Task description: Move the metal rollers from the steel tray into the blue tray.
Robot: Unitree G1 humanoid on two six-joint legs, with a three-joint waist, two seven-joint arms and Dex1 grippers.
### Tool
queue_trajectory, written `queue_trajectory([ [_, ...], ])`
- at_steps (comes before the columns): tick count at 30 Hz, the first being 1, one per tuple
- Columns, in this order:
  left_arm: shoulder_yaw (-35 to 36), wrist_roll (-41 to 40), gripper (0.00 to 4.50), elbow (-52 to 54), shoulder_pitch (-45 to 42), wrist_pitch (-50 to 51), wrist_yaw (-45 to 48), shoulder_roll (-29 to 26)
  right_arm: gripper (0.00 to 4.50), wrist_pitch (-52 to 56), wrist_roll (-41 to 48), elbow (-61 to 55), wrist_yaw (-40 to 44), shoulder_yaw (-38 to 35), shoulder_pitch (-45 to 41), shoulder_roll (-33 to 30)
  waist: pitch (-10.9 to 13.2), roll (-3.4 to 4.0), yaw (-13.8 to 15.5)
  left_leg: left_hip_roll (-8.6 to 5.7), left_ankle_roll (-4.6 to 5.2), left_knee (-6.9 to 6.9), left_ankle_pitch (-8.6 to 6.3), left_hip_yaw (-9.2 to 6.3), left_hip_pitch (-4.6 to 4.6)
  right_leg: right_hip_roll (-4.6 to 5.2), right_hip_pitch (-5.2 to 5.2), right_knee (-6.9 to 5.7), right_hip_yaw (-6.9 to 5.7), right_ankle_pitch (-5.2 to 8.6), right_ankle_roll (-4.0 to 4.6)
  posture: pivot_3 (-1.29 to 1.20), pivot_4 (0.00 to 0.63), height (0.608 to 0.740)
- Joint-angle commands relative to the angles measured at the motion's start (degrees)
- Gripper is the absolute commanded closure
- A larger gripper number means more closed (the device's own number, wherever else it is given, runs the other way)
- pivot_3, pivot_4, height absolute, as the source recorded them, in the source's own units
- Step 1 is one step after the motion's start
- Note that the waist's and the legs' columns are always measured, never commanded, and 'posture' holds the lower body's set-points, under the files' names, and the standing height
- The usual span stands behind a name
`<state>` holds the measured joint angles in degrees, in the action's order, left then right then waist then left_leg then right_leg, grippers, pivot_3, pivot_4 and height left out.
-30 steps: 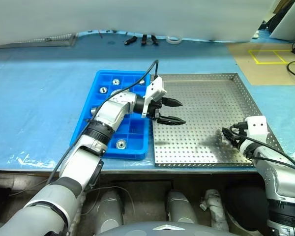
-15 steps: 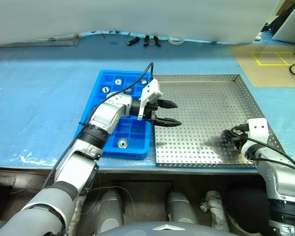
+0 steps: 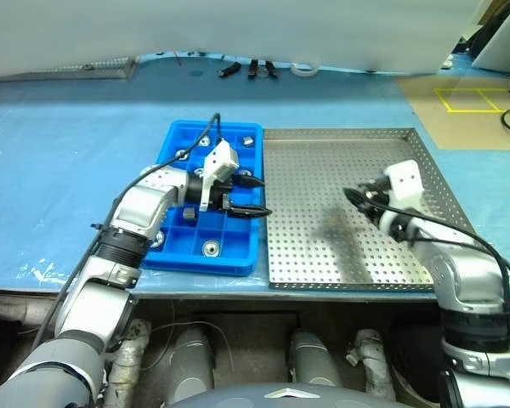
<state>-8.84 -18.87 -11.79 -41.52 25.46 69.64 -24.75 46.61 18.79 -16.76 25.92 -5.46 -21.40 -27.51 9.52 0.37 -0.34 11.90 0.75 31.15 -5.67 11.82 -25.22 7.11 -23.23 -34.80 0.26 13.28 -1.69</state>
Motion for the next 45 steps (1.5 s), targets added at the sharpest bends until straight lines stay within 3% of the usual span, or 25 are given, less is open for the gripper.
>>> queue_trajectory([
  [1,3.9,-2.0,0.53,6.3,2.6,2.1,-2.5,-2.7,3.24,0.0,1.6,-0.8,3.6,5.5,-5.8,1.2,0.0,0.0,0.7,0.0,-0.03,-0.07,0.02,0.01,0.0,0.0,0.0,0.01,-0.04,0.01,0.0,-0.17,0.15,0.74],
  [12,11.3,-6.3,0.53,24.3,16.6,10.1,-13.3,-7.7,3.24,-5.4,-0.2,10.6,16.3,16.5,-14.7,1.1,0.0,-0.03,6.0,0.01,-0.22,-0.22,0.11,-0.06,-0.08,0.03,-0.07,0.0,-0.2,0.02,0.0,0.09,0.15,0.74],
  [24,12.1,-9.5,0.53,31.6,22.3,13.6,-20.0,-8.0,3.24,-3.7,0.5,12.5,24.3,20.8,-13.5,1.3,0.0,-0.04,7.7,0.04,-0.54,-0.48,0.32,-0.25,-0.04,0.0,-0.14,-0.08,-0.25,0.02,-0.02,0.16,0.15,0.74],
  [32,11.3,-10.3,0.53,30.8,21.3,13.6,-20.2,-8.6,0.63,-4.0,-1.8,14.3,21.3,21.2,-13.8,4.2,0.0,-0.04,7.6,0.05,-0.58,-0.49,0.34,-0.26,-0.04,-0.01,-0.17,-0.1,-0.25,0.01,-0.02,0.14,0.15,0.74],
  [38,10.7,-10.2,0.53,29.3,19.9,13.0,-19.4,-8.8,0.63,-4.0,-2.4,12.7,20.5,19.7,-13.5,2.6,0.0,-0.05,7.7,-0.02,-0.59,-0.48,0.35,-0.26,-0.04,-0.01,-0.14,-0.11,-0.26,0.01,-0.02,0.12,0.15,0.74],
  [45,9.2,-8.6,0.53,24.4,15.8,10.1,-20.0,-6.8,0.63,-3.0,-0.4,9.8,15.2,11.2,-15.5,2.6,0.0,-0.05,7.5,-0.01,-0.68,-0.48,0.41,-0.26,-0.03,-0.03,-0.15,-0.16,-0.24,0.01,-0.03,0.07,0.15,0.74],
])
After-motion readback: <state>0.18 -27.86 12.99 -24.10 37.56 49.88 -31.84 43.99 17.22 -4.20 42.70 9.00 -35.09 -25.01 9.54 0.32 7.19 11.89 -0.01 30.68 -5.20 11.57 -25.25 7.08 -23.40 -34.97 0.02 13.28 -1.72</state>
